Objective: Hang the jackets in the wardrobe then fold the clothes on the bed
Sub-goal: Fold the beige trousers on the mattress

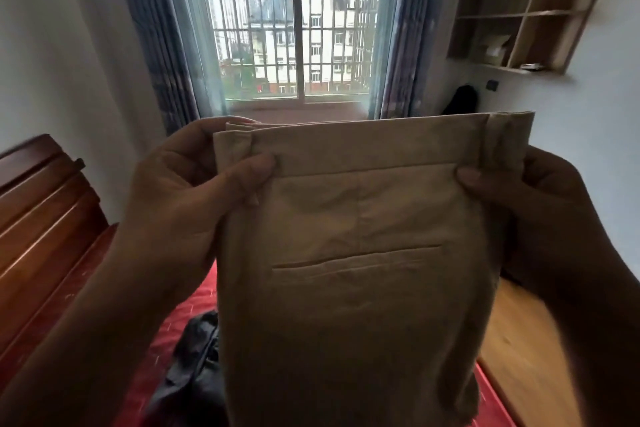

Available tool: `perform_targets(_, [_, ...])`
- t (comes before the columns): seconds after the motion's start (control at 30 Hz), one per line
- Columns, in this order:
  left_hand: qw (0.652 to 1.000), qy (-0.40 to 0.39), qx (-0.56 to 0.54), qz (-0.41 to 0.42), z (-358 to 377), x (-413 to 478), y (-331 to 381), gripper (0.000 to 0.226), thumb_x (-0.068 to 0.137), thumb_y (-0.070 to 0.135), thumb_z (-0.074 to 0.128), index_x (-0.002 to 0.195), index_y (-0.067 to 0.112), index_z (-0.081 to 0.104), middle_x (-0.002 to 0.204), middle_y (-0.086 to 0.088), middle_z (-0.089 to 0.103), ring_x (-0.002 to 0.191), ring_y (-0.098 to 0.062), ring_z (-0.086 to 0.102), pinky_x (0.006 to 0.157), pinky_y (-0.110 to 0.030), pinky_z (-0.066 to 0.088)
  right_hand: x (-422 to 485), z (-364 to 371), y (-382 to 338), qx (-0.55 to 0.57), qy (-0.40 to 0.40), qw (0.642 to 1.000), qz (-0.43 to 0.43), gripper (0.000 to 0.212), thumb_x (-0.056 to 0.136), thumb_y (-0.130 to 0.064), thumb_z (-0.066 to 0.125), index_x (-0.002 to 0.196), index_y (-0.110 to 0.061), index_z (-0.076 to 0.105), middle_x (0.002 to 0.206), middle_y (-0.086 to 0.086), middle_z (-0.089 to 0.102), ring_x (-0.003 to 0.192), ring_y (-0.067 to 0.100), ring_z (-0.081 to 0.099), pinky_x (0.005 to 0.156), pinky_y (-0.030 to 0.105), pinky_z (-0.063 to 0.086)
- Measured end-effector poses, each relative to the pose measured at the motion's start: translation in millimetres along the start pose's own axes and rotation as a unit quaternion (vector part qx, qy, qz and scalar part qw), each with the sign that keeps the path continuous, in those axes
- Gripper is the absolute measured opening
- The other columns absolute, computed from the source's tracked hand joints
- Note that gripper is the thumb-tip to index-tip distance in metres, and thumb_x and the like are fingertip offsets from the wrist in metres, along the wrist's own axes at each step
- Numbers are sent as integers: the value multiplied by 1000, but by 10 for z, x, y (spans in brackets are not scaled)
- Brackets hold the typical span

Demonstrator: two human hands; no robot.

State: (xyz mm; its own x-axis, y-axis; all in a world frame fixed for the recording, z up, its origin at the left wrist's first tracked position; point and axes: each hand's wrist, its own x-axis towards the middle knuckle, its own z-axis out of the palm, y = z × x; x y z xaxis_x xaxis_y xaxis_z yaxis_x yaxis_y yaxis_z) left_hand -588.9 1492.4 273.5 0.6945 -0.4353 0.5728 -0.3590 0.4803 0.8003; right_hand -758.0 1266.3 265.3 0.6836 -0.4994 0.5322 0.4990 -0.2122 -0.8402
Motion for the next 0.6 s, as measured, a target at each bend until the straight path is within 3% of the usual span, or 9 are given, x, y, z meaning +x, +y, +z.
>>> perform_targets(0.23, [997, 7, 42, -66, 58, 138, -638, 34, 65, 27, 79, 98, 19, 73, 90, -2, 77, 83, -14, 72, 70, -23, 59, 200, -328, 638, -12, -29, 998, 48, 27, 73, -32, 81, 99, -26, 80, 104, 5, 77, 96, 22, 74, 76, 28, 59])
perform_targets(0.4, [987, -15, 130, -90, 179, 370, -1464, 31, 74, 16, 76, 103, 13, 70, 91, 3, 76, 82, -6, 71, 70, -17, 56, 505, -745, 1444, -10, -34, 994, 105, 47, 66, -47, 89, 104, -21, 78, 106, 11, 76, 99, 27, 73, 82, 33, 60])
perform_targets(0.5, [977, -29, 180, -115, 206, 528, -2123, 30, 72, 14, 78, 100, 15, 68, 87, 7, 74, 79, -2, 68, 69, -14, 54, 713, -1016, 2070, -36, -36, 989, 141, 34, 72, -31, 85, 103, -21, 77, 104, 8, 77, 96, 23, 73, 79, 31, 59])
perform_targets(0.6, [959, -30, 236, -153, 190, 614, -2865, 29, 68, 18, 81, 92, 23, 67, 82, 8, 70, 73, -2, 65, 66, -16, 54, 897, -1255, 2778, -100, -49, 976, 189, 20, 75, -23, 77, 94, -28, 76, 91, -7, 75, 85, 9, 69, 74, 27, 57])
